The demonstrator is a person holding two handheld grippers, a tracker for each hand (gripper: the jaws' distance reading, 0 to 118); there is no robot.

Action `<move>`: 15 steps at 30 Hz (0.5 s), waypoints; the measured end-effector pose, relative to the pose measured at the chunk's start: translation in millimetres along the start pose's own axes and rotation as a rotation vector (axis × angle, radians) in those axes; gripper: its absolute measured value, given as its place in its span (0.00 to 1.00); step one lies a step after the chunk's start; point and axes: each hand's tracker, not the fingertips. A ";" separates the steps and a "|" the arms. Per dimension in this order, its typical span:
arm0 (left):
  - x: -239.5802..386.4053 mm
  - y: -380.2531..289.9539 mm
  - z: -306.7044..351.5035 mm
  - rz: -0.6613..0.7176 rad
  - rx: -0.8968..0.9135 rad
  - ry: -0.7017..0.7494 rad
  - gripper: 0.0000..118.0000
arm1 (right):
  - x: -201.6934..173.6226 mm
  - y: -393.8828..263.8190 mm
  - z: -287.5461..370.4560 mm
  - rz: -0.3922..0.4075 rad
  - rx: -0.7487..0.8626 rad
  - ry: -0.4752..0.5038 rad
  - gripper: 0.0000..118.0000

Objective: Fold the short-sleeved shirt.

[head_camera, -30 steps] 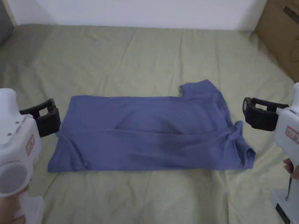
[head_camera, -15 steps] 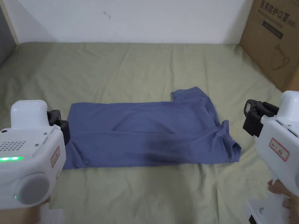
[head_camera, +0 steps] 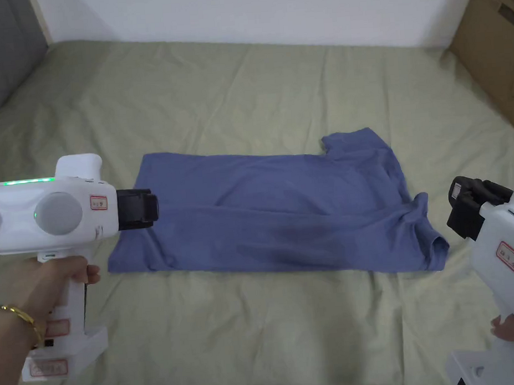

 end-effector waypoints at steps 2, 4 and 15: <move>-7.4 1.3 -27.9 -0.004 -0.108 0.066 0.97 | 1.3 -3.8 -7.9 0.002 -0.024 -0.003 0.00; -16.1 -0.4 -54.2 -0.006 -0.169 0.102 0.97 | 2.5 -8.1 -15.0 0.010 -0.052 -0.014 0.00; -23.0 -22.8 -120.3 0.055 -0.341 0.188 0.59 | 13.6 -34.6 -46.1 -0.019 -0.186 -0.056 0.00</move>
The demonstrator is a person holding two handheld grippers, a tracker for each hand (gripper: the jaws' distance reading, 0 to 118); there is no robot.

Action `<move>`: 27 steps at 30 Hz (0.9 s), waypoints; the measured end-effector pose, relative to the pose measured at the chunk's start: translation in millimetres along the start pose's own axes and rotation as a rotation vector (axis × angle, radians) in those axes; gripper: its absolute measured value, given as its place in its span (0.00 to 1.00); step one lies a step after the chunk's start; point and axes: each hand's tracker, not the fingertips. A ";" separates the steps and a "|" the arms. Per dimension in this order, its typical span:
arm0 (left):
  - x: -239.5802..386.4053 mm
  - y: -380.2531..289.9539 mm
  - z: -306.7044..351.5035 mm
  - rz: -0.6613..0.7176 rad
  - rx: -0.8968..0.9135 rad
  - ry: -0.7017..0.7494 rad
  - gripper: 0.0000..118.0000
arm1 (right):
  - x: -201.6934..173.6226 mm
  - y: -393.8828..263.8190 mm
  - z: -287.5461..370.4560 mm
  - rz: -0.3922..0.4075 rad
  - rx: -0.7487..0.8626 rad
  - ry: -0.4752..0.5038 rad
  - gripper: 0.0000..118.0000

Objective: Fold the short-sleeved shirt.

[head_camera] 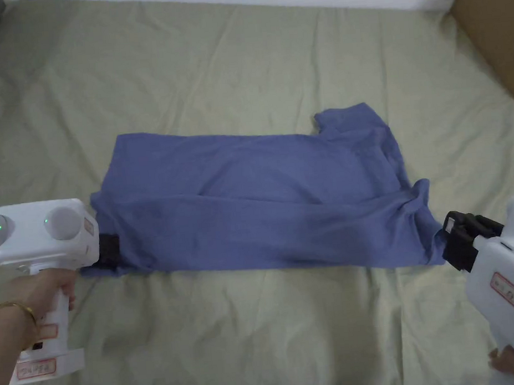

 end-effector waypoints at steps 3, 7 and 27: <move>3.9 -0.2 14.5 -0.042 0.043 -0.026 0.01 | 0.1 -1.5 -4.5 0.019 -0.015 -0.003 0.00; 3.5 -1.2 32.0 -0.063 0.072 -0.051 0.01 | 8.4 10.4 -15.5 0.028 -0.048 -0.013 0.00; -13.4 -7.5 45.9 0.038 0.116 -0.116 0.01 | 56.6 -21.1 -195.7 -0.078 -0.651 -0.100 0.40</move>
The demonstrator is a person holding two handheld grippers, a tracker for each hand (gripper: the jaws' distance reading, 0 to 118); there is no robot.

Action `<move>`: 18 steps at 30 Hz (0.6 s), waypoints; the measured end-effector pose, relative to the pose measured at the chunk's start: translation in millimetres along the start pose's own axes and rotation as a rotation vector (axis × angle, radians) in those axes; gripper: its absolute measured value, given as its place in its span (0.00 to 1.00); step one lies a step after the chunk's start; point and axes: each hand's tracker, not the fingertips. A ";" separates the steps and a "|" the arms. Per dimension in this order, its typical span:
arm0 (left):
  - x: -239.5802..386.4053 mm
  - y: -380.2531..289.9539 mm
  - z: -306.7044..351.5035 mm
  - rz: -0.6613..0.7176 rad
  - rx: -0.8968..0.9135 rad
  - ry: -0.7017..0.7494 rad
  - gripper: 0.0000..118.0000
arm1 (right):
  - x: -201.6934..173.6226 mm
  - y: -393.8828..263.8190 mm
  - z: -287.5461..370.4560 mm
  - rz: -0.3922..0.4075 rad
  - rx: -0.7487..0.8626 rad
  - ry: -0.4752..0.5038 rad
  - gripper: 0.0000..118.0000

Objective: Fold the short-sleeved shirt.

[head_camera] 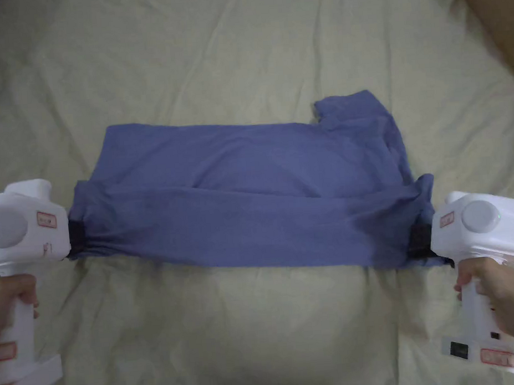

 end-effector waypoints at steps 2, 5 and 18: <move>-2.3 -0.4 -3.3 0.006 -0.013 0.002 0.01 | -0.9 0.9 8.3 -0.005 0.021 -0.024 0.31; -9.4 2.0 4.0 0.045 -0.012 -0.033 0.01 | 7.4 9.5 31.4 0.008 -0.003 0.034 0.10; -50.4 -89.3 73.4 0.042 -0.020 -0.076 0.01 | 49.1 -89.7 127.9 0.045 0.052 0.198 0.09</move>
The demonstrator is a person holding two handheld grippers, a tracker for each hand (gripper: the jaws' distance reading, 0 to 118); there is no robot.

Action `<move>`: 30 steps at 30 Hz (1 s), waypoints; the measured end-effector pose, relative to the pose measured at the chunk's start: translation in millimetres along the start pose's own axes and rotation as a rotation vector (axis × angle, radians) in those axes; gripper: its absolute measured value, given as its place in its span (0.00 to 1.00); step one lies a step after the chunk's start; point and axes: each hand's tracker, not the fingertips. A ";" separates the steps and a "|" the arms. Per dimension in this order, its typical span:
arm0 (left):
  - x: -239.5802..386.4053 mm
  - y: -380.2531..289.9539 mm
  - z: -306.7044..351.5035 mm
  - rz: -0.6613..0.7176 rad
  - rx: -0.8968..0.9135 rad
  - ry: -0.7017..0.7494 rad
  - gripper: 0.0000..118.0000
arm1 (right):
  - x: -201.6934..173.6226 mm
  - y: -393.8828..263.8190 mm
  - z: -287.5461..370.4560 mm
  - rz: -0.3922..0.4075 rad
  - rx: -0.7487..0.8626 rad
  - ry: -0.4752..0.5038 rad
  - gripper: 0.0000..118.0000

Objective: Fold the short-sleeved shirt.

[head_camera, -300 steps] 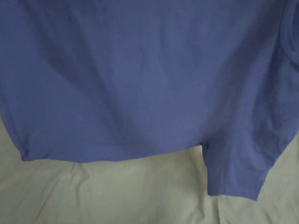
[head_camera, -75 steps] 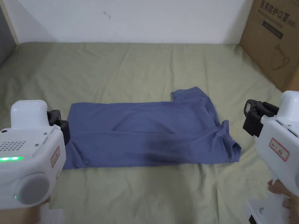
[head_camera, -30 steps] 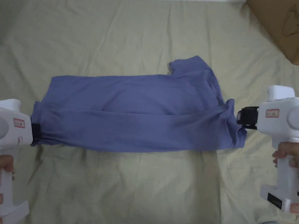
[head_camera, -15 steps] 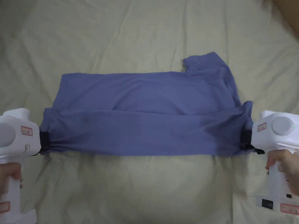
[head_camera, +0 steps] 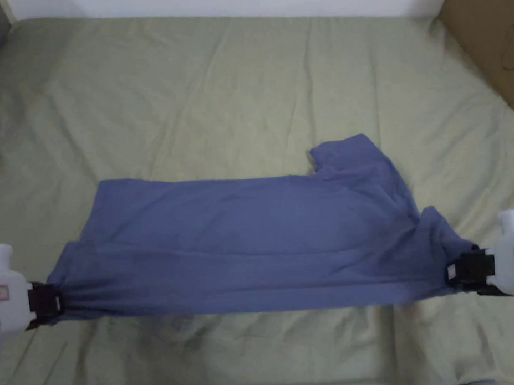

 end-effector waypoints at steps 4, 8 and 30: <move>-6.8 -35.9 -18.8 -0.006 -0.063 0.051 0.43 | 4.8 -32.2 -15.7 0.025 -0.029 -0.023 0.25; -12.6 -36.6 -6.7 0.049 -0.018 0.066 0.78 | 6.6 -28.6 -0.5 0.033 0.042 -0.118 0.86; 131.4 7.2 103.3 -0.199 0.920 0.026 0.41 | -112.6 -13.2 123.1 0.190 0.965 -0.054 0.77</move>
